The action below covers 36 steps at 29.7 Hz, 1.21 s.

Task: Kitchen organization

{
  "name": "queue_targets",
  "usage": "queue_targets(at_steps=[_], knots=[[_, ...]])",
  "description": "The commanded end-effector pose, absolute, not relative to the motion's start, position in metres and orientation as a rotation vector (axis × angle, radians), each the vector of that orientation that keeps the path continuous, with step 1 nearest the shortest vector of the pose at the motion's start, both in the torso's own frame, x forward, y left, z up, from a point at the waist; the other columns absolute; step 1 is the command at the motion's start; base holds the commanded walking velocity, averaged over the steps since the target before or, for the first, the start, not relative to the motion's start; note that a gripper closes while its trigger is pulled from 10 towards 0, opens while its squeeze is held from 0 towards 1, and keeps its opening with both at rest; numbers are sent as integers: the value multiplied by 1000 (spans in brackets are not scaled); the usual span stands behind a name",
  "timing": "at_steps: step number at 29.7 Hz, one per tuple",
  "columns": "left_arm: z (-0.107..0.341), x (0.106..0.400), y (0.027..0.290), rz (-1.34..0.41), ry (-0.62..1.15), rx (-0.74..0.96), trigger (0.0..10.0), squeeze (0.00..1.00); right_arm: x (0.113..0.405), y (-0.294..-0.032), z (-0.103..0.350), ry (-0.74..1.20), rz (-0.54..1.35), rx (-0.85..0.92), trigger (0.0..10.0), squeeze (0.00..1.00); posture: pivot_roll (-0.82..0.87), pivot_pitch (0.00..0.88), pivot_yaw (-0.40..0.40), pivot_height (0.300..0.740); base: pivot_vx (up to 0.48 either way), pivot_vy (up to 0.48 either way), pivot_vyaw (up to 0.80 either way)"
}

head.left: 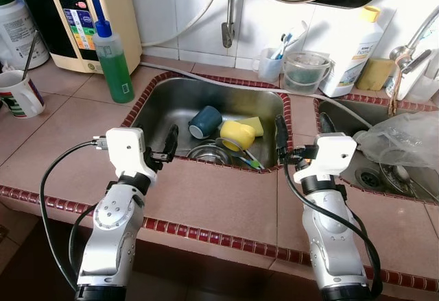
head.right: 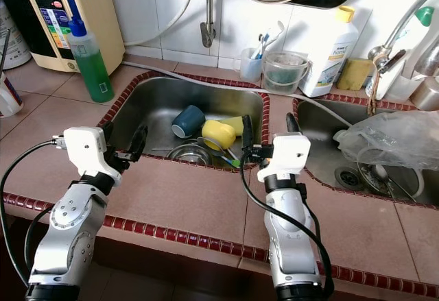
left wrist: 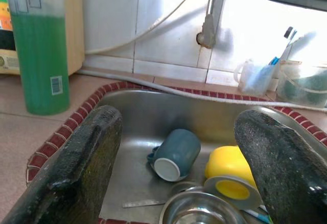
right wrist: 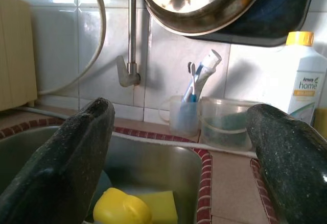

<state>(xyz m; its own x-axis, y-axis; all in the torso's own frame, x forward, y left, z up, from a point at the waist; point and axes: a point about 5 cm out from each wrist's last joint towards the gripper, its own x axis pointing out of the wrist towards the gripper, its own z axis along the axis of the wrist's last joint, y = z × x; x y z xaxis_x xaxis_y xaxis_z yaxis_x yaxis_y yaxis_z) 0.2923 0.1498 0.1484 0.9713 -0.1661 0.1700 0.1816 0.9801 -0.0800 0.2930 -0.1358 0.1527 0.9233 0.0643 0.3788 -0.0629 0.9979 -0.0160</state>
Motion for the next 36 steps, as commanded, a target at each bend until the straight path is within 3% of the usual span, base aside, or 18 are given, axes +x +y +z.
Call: queue_targets(at_steps=[1, 25, 36], knots=[[145, 292, 149, -192, -157, -75, 10000, 0, 290, -139, 157, -412, 53, -14, 10000, 0, -55, 10, 4, 740, 0, 0, 0], [143, 289, 147, -232, -156, -36, 10000, 0, 283, -136, 148, -379, 50, -24, 10000, 0, -53, 16, 9, 740, 0, 0, 0], [142, 288, 148, -233, -150, -28, 10000, 0, 284, -134, 147, -374, 48, -20, 10000, 0, -50, 21, 13, 740, -277, 0, 0]])
